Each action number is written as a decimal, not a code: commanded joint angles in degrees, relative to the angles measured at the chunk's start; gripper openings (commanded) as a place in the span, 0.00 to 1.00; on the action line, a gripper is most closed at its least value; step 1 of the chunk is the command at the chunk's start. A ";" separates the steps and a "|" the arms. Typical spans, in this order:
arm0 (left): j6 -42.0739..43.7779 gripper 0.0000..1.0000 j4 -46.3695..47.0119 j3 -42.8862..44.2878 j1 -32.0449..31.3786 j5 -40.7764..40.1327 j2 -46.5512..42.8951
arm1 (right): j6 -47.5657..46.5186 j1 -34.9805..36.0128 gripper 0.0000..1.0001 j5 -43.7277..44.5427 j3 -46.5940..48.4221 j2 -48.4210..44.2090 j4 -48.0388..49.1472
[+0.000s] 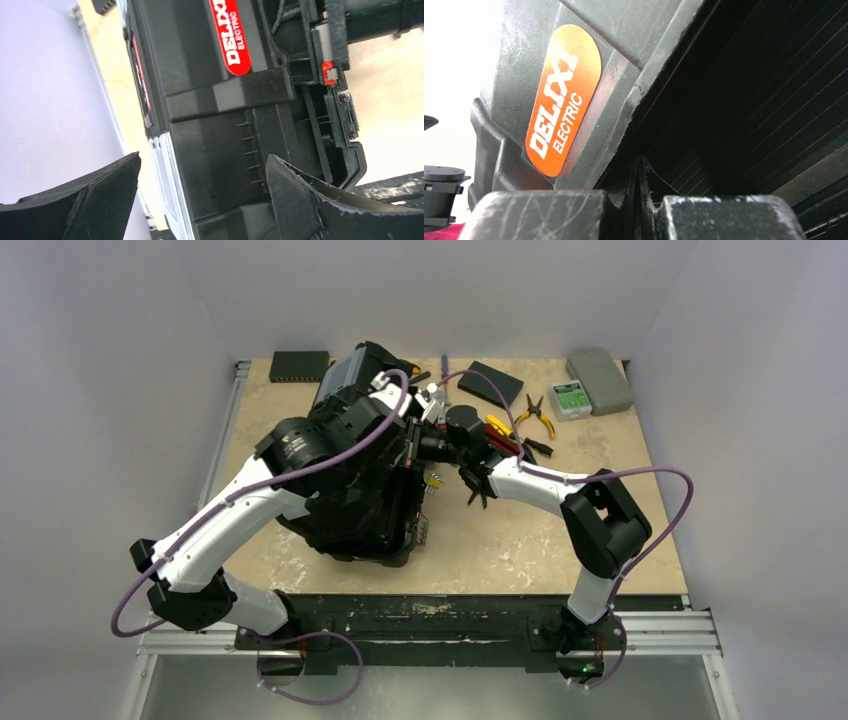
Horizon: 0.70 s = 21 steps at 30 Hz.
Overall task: Pack the tool kit
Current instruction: Open the toolbox at the center of the board.
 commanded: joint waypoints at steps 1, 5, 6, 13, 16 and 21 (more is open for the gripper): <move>1.24 0.92 -3.63 4.81 -6.33 -13.57 2.67 | 0.08 0.84 0.00 -1.38 1.36 -2.08 6.08; -0.83 0.92 -4.24 4.77 -9.57 -12.08 5.00 | -0.10 0.85 0.00 -1.26 1.13 -2.13 6.05; -1.55 0.93 -4.66 4.66 -9.92 -11.81 5.64 | -0.09 0.86 0.00 -1.28 1.13 -2.15 6.06; -3.34 0.93 -4.85 0.95 -11.69 -13.90 9.32 | -0.05 0.85 0.00 -1.50 0.80 -2.48 6.17; -4.02 0.93 -4.72 0.53 -11.77 -13.36 10.47 | -0.18 0.80 0.00 -1.37 0.71 -2.75 5.75; -4.91 0.93 -4.31 -1.02 -12.15 -13.79 11.79 | -0.48 0.86 0.00 -1.95 0.16 -3.12 5.90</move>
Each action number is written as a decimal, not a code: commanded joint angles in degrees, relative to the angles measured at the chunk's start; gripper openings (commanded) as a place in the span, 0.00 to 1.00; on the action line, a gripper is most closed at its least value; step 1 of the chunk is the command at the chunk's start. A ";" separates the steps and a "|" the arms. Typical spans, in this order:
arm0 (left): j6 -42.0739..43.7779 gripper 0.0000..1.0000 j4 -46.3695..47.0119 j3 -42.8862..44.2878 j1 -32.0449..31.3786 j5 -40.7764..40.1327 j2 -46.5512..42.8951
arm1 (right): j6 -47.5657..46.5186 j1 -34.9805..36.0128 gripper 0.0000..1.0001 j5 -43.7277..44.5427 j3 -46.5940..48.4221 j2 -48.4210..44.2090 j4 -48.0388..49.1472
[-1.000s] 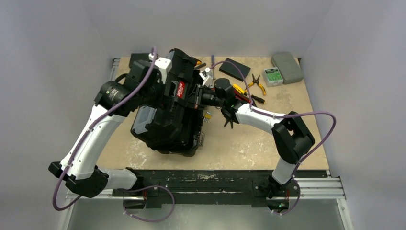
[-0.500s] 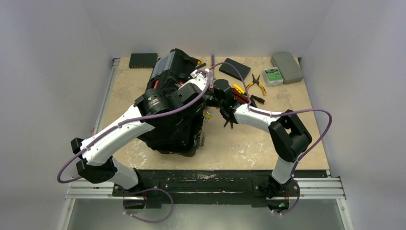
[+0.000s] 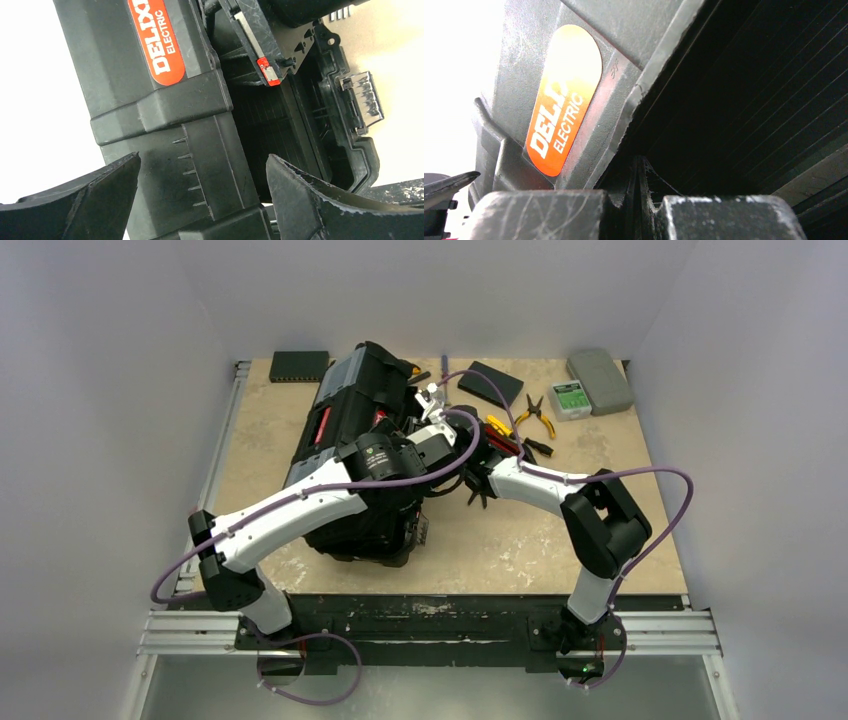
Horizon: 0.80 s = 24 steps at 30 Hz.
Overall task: Pack the tool kit
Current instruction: Open the toolbox at the center of the board.
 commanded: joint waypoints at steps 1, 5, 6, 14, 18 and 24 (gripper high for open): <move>-2.44 0.93 -1.14 -0.95 -0.62 -3.26 0.70 | -0.56 0.83 0.00 -1.99 0.01 -3.18 5.51; -6.67 0.91 -7.01 -1.07 -0.72 -10.39 3.77 | -0.53 0.84 0.00 -1.80 -0.27 -3.31 5.61; -8.32 0.90 -8.89 -0.97 -0.74 -12.59 4.66 | -0.53 0.73 0.00 -1.72 -0.33 -3.40 5.53; -18.96 0.83 -20.33 0.54 -0.73 -23.12 10.05 | -0.21 0.10 0.00 -1.18 -2.12 -4.23 6.21; -20.07 0.75 -20.47 0.94 -0.72 -25.06 10.31 | 0.34 -0.89 0.00 -1.17 -2.96 -4.95 6.55; -19.27 0.60 -20.35 2.38 -0.57 -27.51 9.51 | -1.29 -2.76 0.02 0.67 -4.75 -7.52 2.81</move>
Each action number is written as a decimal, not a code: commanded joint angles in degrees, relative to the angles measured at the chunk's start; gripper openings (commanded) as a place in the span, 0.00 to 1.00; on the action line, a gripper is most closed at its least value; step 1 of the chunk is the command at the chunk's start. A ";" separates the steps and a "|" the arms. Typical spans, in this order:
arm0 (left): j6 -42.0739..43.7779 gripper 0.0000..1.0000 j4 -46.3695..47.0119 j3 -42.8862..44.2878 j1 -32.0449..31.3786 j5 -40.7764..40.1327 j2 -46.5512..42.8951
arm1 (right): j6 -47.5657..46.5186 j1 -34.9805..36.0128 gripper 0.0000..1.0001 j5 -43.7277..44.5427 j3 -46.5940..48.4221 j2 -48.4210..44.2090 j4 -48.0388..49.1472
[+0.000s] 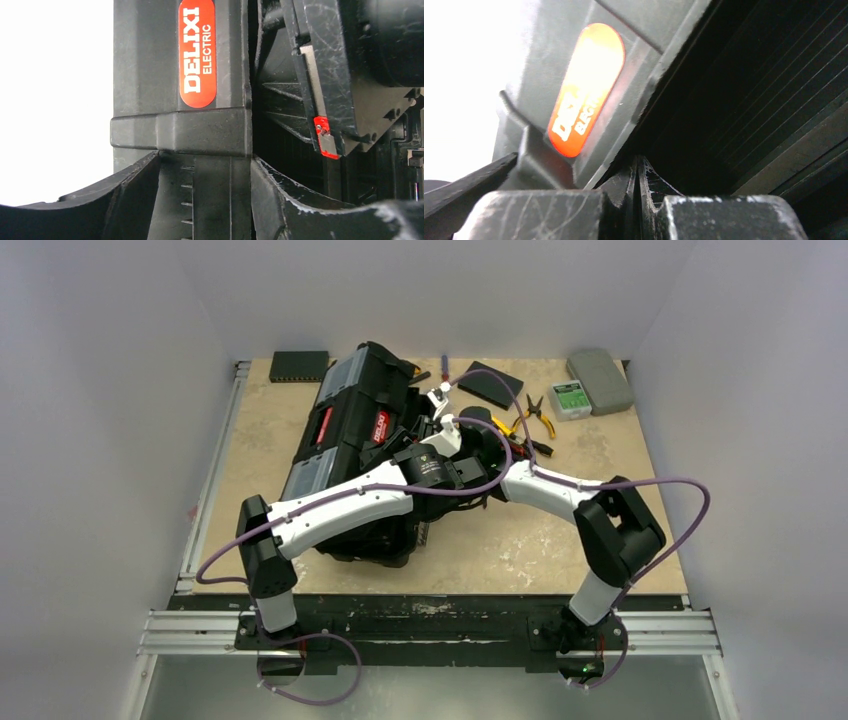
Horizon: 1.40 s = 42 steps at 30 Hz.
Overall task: Pack the tool kit
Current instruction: Open the toolbox at the center of the board.
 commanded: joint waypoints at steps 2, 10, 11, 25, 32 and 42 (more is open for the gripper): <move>-1.35 0.57 -13.37 2.95 1.17 -7.60 -1.16 | -1.30 -2.04 0.06 1.36 -2.20 -5.23 0.36; -1.79 0.55 -13.28 3.17 1.68 -7.35 -1.46 | -6.07 -5.53 0.24 10.47 -5.46 -11.75 -10.98; -1.80 0.55 -13.22 3.16 1.69 -7.42 -1.57 | -7.19 -5.49 0.29 12.66 -5.34 -12.48 -13.97; 0.12 0.53 -11.23 3.66 1.69 -6.63 -2.50 | -12.80 -2.43 0.60 26.14 -2.19 -8.23 -29.69; 0.37 0.53 -11.18 3.70 1.69 -6.78 -2.79 | -12.99 -1.18 0.58 24.86 -0.82 -4.89 -29.22; 8.80 0.53 -0.35 -0.12 4.33 -1.25 -8.80 | -11.85 -1.19 0.26 25.17 -3.69 -3.27 -28.47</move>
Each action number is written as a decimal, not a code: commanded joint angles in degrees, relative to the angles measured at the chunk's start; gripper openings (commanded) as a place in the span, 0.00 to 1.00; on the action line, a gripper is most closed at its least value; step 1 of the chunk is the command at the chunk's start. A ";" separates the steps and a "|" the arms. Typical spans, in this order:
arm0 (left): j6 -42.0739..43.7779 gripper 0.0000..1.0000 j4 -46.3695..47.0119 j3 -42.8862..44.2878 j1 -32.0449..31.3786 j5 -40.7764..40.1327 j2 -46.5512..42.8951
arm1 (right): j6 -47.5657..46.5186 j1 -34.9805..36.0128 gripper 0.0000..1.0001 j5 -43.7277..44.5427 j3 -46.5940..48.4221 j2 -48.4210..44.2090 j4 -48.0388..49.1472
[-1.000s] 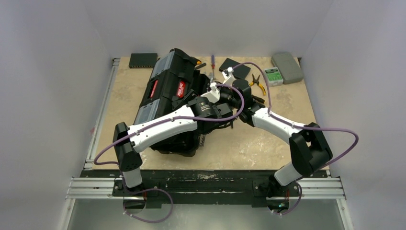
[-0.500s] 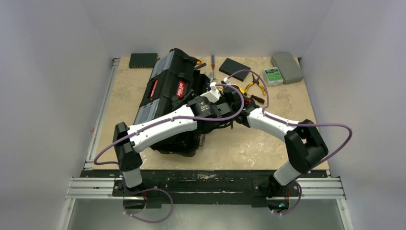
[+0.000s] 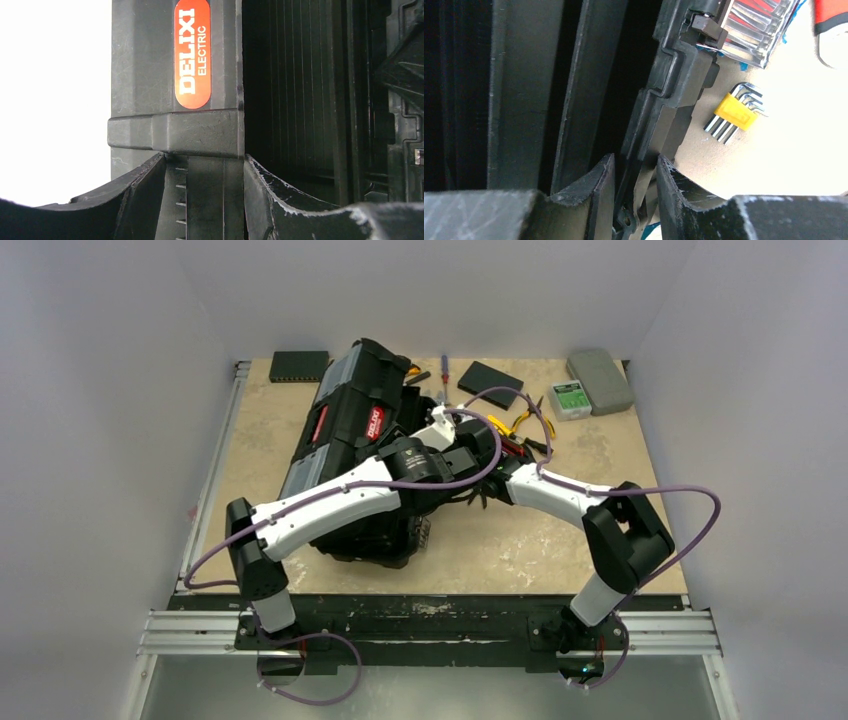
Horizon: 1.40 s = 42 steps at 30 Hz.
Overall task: Pack the tool kit
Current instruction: Open the toolbox at the center of the board.
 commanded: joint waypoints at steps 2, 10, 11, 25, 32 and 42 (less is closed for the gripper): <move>8.93 0.52 1.37 -2.08 4.46 -1.63 -8.74 | -0.33 -0.17 0.18 0.83 -1.39 0.75 0.04; 13.24 0.47 8.02 -6.51 11.38 6.14 -14.42 | -0.33 -0.18 0.00 0.33 -1.21 1.62 0.34; 14.21 0.43 9.61 -7.42 12.49 8.24 -15.47 | -0.36 -0.18 0.00 0.32 -1.19 1.62 0.34; 15.74 0.00 10.54 -11.10 22.57 9.31 -20.11 | -0.49 -0.19 0.00 -0.56 -1.00 0.62 0.86; 20.04 0.00 17.31 -14.05 30.03 15.73 -24.95 | -0.73 -0.28 0.00 -1.60 -0.35 1.38 1.01; 21.47 0.00 25.30 -21.95 46.13 38.52 -29.66 | -1.05 -0.36 0.00 -2.79 0.19 1.10 1.20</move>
